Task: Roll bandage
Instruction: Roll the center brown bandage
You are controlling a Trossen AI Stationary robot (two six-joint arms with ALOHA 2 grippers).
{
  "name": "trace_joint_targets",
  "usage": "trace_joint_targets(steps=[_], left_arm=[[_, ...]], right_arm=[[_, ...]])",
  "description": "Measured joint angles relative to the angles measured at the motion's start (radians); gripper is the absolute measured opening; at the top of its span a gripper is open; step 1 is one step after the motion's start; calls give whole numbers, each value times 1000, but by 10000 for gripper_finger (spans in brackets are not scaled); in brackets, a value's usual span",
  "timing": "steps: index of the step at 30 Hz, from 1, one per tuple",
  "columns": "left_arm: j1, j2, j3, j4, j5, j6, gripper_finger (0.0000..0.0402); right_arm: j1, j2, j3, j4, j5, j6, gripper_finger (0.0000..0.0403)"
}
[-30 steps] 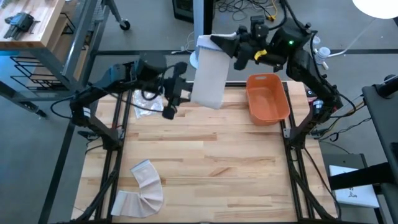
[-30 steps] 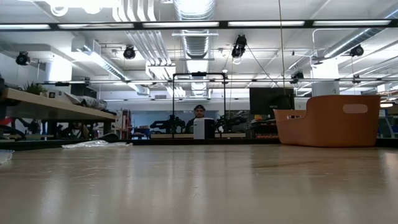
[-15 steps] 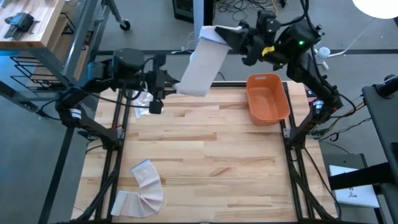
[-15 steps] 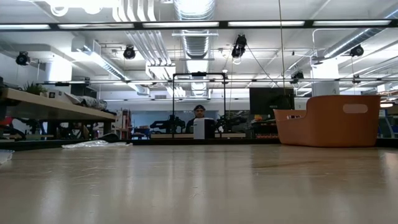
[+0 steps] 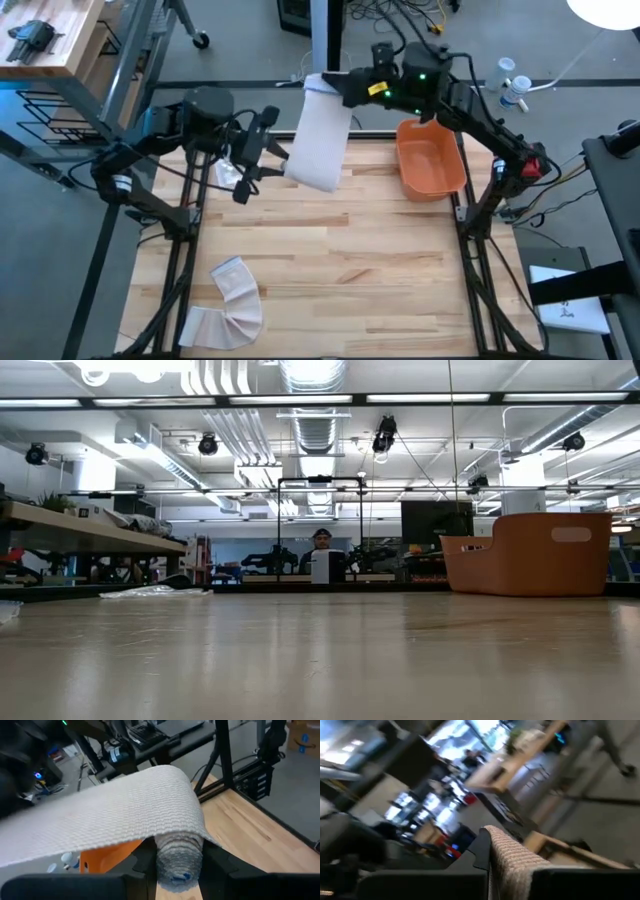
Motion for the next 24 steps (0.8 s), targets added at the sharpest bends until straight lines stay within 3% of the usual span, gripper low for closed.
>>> trace_joint_targets(steps=[6, 9, 16, 24], left_arm=[[-1, -48, 0, 41, -7, -39, 91], [-1, -62, -1, 96, 37, -80, 91], [-1, -77, 0, 187, 61, -98, 91], [13, -76, 1, 191, 64, -46, 91]], right_arm=[[0, 1, -25, -17, -23, 4, 61], [0, 0, -32, -10, -52, -5, 96], [3, 0, -37, -12, -170, -3, 156], [23, 0, -38, -29, -248, 221, 215]])
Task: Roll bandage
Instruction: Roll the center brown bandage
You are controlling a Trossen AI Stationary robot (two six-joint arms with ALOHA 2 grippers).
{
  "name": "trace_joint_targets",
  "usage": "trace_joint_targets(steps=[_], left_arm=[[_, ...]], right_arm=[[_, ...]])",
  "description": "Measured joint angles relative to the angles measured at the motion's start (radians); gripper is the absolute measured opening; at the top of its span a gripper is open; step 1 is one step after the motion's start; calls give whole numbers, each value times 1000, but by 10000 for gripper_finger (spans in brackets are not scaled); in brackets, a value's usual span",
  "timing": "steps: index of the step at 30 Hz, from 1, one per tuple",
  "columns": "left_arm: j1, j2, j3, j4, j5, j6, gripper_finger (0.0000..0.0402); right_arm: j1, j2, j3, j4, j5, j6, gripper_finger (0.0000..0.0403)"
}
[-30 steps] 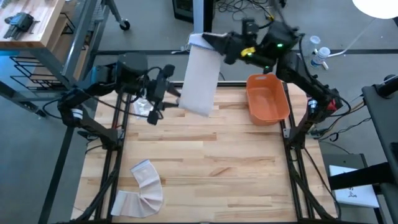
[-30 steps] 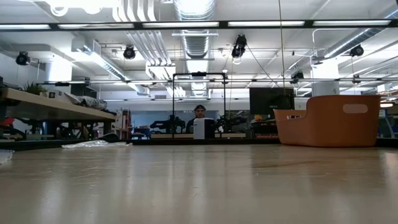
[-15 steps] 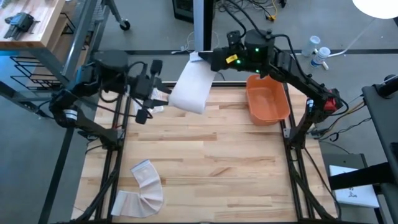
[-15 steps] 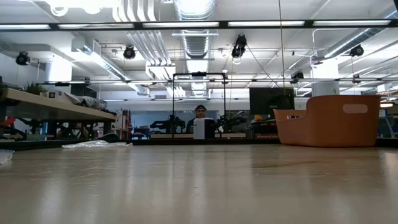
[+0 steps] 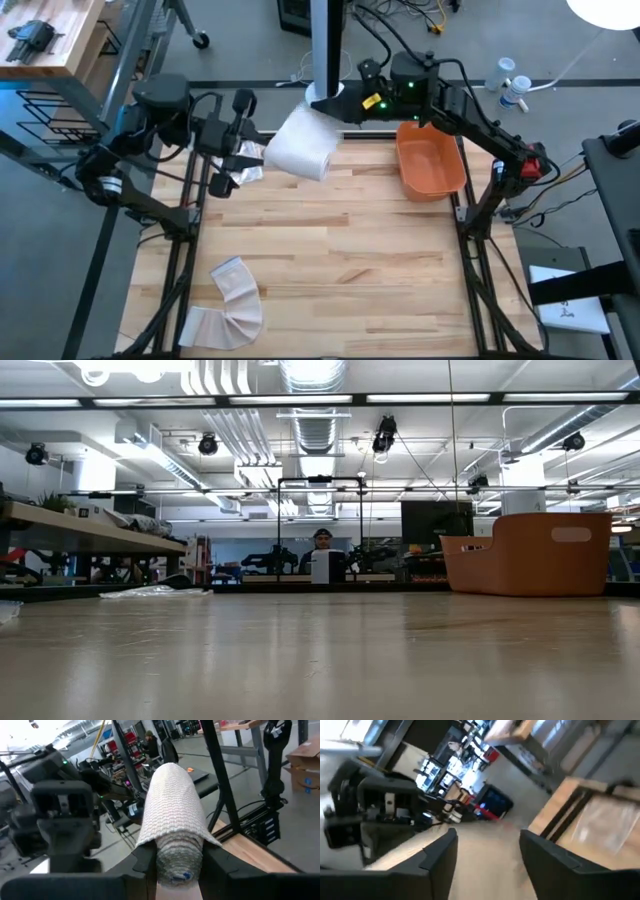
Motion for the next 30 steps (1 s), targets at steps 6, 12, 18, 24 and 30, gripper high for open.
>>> trace_joint_targets(steps=[6, 12, 18, 24, 30], left_arm=[[11, 1, 1, -4, -4, 22, 91], [29, -1, -2, -30, -12, -62, 91], [38, -22, 1, -27, -59, -156, 91], [89, -49, 1, -1, -6, -298, 91], [148, -75, 2, -18, -1, -373, 91]], right_arm=[[0, 0, -3, -108, -7, 150, 263], [-13, -12, 12, -96, -4, -101, 302], [23, -70, 34, -150, 22, -616, 307], [101, -97, 34, -180, 278, -813, 285], [154, -116, 37, -9, 341, -925, 265]])
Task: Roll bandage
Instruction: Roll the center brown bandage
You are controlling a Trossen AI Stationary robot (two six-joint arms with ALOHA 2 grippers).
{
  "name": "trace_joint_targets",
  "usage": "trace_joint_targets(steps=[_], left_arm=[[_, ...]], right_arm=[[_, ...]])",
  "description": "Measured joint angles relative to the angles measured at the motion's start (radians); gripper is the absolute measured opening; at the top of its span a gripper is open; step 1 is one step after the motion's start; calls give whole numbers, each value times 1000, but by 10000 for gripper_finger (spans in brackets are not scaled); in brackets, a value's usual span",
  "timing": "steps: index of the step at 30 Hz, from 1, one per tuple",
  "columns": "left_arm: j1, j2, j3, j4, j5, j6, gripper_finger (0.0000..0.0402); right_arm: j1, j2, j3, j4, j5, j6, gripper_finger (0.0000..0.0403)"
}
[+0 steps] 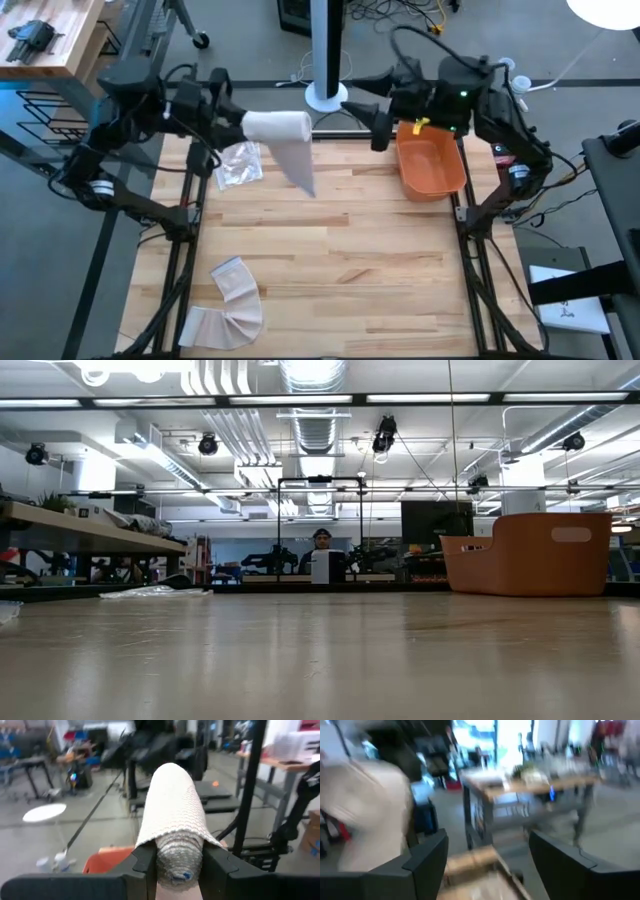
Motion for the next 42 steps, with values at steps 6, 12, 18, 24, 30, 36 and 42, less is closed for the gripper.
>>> trace_joint_targets(steps=[6, 12, 18, 24, 30, 36, 42], left_arm=[[78, -20, -1, -55, -1, -56, 91], [86, -16, -1, -50, -1, -53, 91], [87, -10, -1, -36, 46, -72, 91], [86, -4, -2, 28, 52, -68, 92], [86, 1, -2, 118, 77, -71, 103], [87, 1, -2, 147, 90, -99, 101], [86, -24, -2, 187, 103, -74, 83]], right_arm=[[77, 38, -1, 188, -4, -218, 259], [76, 95, -3, 191, 0, -179, 277], [75, 130, -6, 140, -2, -156, 269], [75, 150, -21, 75, -3, -138, 241], [71, 181, -32, 30, -3, -127, 203], [71, 194, -36, 22, -16, -55, 119], [71, 186, -36, 0, -33, -141, 12]])
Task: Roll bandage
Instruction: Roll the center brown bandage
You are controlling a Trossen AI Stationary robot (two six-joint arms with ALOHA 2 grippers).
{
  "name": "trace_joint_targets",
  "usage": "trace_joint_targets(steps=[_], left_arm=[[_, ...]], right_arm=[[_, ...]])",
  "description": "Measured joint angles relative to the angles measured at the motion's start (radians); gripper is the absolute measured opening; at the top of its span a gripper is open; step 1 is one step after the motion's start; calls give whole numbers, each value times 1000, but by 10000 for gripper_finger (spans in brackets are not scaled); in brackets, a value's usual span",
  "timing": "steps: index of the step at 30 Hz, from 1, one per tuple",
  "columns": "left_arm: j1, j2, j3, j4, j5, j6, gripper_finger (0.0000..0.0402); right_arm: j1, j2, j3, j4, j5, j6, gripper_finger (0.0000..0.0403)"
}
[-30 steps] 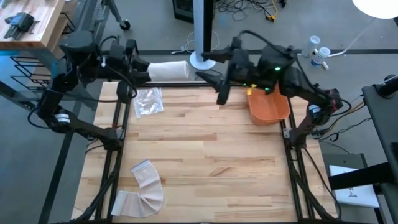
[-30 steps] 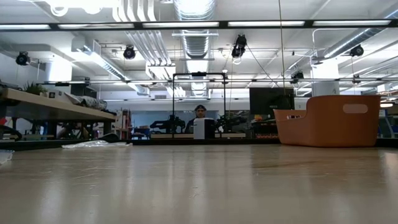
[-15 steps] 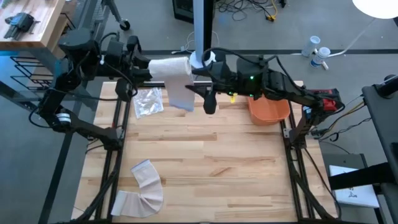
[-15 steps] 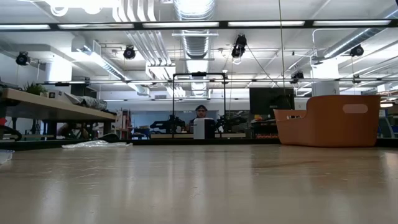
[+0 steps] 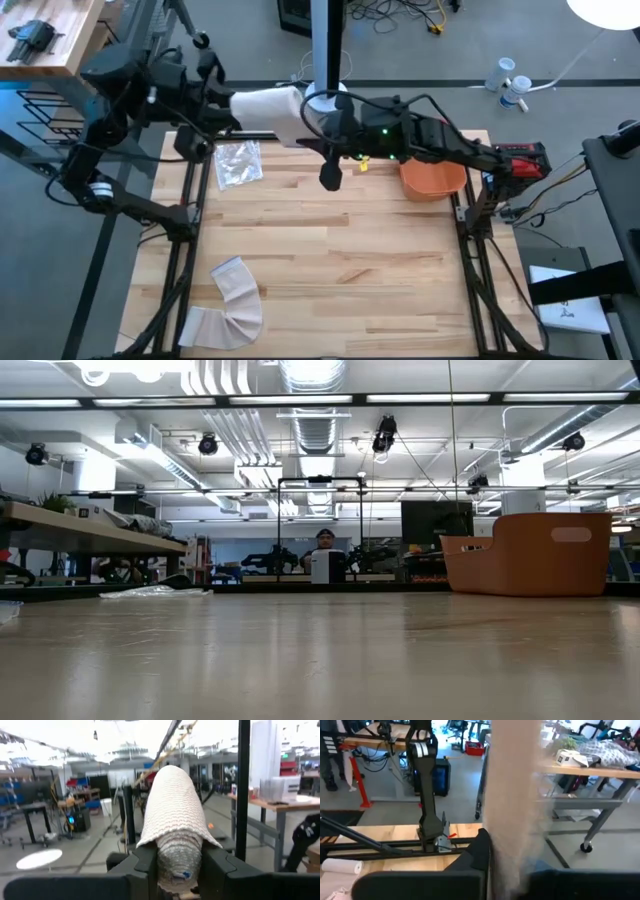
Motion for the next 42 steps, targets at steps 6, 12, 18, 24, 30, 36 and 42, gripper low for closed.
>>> trace_joint_targets(steps=[6, 12, 18, 24, 30, 36, 42], left_arm=[[0, -6, -2, 94, 0, -27, 84], [0, 2, -2, 127, -23, -37, 85], [6, 2, -2, 143, -177, 2, 84], [33, 4, -7, 106, -318, 88, 84], [37, 15, -35, 71, -410, 236, 83], [37, 54, -89, 60, -524, 349, 83], [36, 74, -177, 59, -499, 479, 83]], right_arm=[[-2, -3, 2, -26, 0, -3, 4], [-2, -3, 2, -43, 0, 4, 2], [9, -4, 2, -76, -3, 29, 2], [40, -21, 22, -81, -3, 62, 2], [65, -38, 56, -20, -29, 93, 2], [58, -55, 76, 135, -102, 190, 2], [37, -62, 75, 198, -121, 332, 2]])
